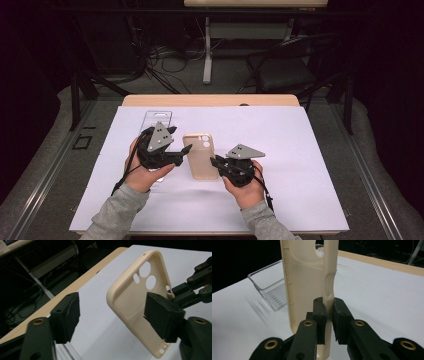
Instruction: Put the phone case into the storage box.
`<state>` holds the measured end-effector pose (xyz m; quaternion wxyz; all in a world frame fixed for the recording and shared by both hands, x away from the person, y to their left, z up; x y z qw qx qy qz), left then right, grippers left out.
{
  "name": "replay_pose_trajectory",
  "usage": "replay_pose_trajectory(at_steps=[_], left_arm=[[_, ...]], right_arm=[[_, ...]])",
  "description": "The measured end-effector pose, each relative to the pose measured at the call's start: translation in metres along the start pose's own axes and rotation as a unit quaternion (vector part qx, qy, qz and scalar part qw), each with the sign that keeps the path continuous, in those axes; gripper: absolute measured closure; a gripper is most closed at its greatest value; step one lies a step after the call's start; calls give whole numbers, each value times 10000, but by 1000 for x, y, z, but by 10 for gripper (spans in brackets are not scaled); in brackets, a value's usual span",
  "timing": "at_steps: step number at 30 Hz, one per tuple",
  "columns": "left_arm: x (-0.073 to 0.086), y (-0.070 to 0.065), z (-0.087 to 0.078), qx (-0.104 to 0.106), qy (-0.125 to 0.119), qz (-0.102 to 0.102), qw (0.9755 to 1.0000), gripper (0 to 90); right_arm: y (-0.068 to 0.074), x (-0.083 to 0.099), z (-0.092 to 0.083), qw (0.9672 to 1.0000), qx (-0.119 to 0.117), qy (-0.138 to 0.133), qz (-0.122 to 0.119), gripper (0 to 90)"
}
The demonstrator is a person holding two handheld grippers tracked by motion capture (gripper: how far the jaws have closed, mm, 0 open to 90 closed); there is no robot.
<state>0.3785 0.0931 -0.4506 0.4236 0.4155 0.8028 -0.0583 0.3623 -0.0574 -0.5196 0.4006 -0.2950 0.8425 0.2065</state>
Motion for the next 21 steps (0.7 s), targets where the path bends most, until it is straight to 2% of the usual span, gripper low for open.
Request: replay_pose_trajectory(at_steps=[6,17,21], left_arm=[[1,0,-1,-127,89,149,9998,442],[4,-1,-1,-292,223,386,9986,567],[5,-3,0,-359,322,545,9973,612]], right_arm=[[3,0,1,10000,-16,21,-46,817],[6,1,2,9999,0,47,-128,817],[7,1,2,9999,8,43,-145,817]])
Point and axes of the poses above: each handheld gripper's, and its own axes: z roughly forward along the jaws, x roughly out of its underside, y roughly to its left, the point moved 8 cm from there along z, roughly forward along the jaws, and after that the axes turned 11 degrees about y, right-handed, at the moved point
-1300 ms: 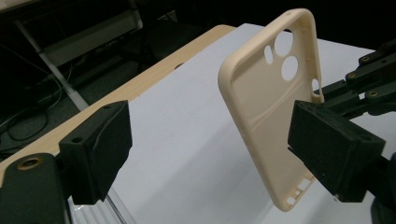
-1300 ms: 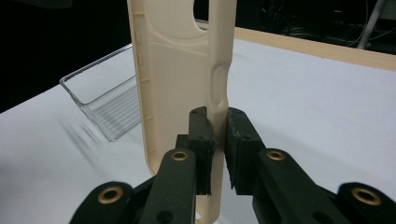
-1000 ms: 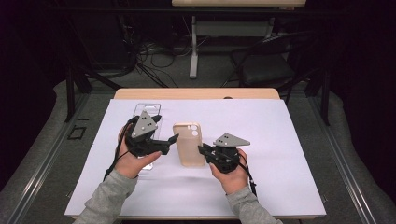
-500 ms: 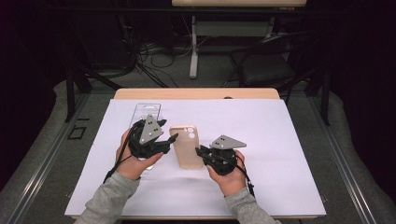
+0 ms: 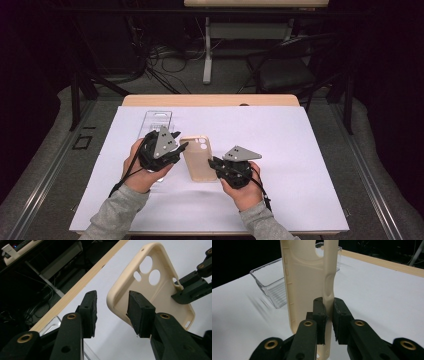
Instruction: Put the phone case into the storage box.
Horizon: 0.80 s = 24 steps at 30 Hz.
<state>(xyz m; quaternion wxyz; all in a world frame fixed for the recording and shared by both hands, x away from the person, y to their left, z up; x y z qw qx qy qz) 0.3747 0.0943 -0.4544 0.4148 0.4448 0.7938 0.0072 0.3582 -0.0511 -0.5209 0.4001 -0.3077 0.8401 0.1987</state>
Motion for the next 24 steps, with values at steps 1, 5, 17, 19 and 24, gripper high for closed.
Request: replay_pose_trajectory(at_steps=[1,5,17,19,24], left_arm=[[0,-1,0,-12,17,33,10000,622],[0,-1,1,-30,62,86,9999,651],[1,-1,0,-82,96,155,9998,706],[1,-1,0,-74,101,147,9998,715],[1,-1,0,-76,81,126,9999,730]], right_arm=[[0,0,0,10000,1,-2,-1,817],[1,0,0,10000,-9,6,-13,817],[2,1,1,10000,-29,33,-38,817],[2,1,1,10000,-30,37,-35,817],[3,1,1,10000,-51,27,-32,817]])
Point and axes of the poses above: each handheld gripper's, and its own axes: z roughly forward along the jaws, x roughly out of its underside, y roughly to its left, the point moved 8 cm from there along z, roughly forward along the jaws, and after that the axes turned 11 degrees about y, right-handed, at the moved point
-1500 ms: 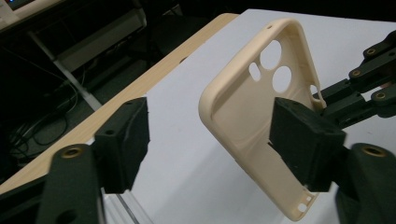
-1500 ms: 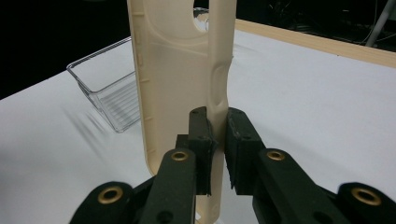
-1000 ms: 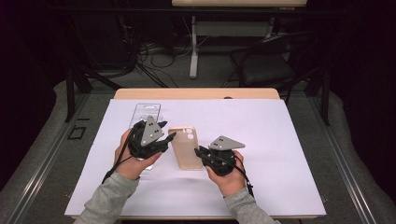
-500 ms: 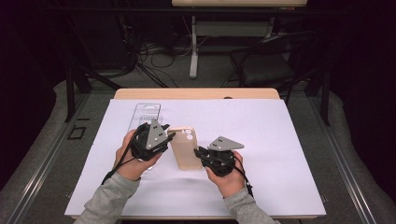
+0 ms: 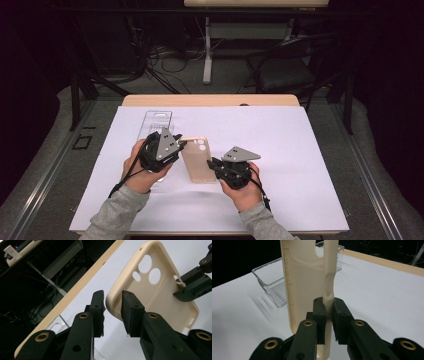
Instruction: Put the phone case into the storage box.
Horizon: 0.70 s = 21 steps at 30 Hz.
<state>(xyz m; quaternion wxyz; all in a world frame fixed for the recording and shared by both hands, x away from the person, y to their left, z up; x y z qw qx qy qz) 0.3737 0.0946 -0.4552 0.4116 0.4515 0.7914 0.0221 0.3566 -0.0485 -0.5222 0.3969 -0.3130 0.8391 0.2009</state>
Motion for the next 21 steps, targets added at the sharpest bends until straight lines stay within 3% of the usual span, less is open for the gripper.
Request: replay_pose_trajectory(at_steps=[21], left_arm=[[1,2,0,146,-13,-142,9998,782]], right_arm=[[1,1,1,10000,-30,13,-9,817]])
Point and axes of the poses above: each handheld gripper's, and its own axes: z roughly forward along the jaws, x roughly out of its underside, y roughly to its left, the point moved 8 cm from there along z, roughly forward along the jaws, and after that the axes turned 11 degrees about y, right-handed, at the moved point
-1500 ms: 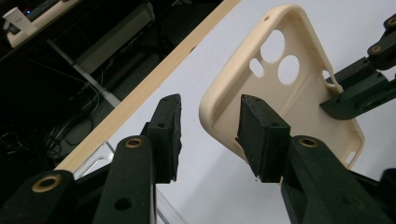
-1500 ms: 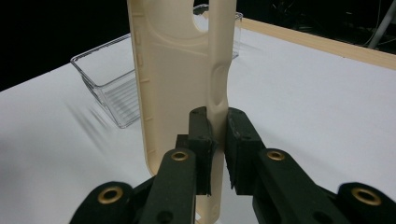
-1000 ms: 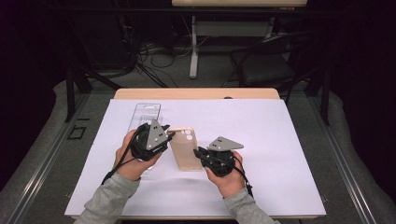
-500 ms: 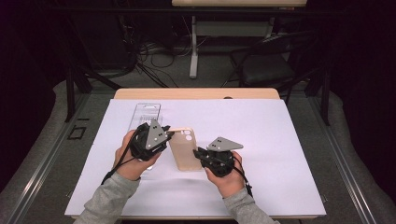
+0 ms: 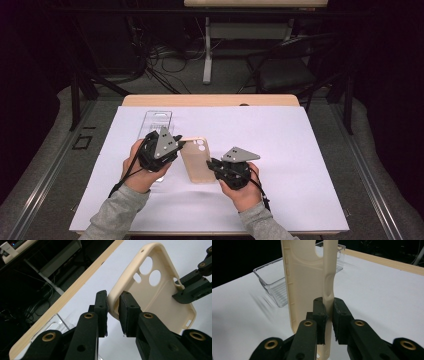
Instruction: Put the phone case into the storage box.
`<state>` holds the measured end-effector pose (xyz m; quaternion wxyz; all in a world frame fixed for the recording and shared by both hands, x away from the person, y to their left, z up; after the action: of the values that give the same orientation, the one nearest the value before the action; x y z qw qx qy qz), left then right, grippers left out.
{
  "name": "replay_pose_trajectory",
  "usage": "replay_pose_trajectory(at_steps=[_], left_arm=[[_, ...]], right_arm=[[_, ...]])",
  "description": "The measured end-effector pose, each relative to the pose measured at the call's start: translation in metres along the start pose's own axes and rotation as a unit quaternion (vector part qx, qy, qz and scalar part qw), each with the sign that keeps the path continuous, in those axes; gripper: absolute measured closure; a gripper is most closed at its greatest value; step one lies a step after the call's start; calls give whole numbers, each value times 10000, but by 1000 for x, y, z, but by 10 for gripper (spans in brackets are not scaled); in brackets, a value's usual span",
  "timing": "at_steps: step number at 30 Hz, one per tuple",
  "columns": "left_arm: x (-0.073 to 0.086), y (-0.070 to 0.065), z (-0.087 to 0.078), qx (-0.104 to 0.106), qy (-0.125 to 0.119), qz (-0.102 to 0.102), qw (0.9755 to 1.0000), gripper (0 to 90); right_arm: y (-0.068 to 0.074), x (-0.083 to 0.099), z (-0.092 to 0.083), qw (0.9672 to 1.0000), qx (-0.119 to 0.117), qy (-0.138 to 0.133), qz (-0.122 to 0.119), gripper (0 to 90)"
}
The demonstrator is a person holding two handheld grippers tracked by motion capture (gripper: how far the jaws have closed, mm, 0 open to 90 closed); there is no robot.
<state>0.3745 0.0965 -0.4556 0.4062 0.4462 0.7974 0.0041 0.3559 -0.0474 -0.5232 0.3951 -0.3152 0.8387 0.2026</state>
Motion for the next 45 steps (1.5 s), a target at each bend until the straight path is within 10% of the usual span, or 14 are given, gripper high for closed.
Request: replay_pose_trajectory(at_steps=[45], left_arm=[[0,0,-4,74,-91,-70,9999,798]], right_arm=[[1,-1,0,9999,-97,-52,36,784]])
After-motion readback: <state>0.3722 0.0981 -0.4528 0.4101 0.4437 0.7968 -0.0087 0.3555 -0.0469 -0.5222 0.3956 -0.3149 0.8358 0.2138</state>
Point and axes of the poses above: each handheld gripper's, and its own axes: z roughly forward along the jaws, x roughly out of its underside, y roughly to its left, the point moved 8 cm from there along z, roughly forward along the jaws, and after that the axes turned 11 degrees about y, right-handed, at the moved point
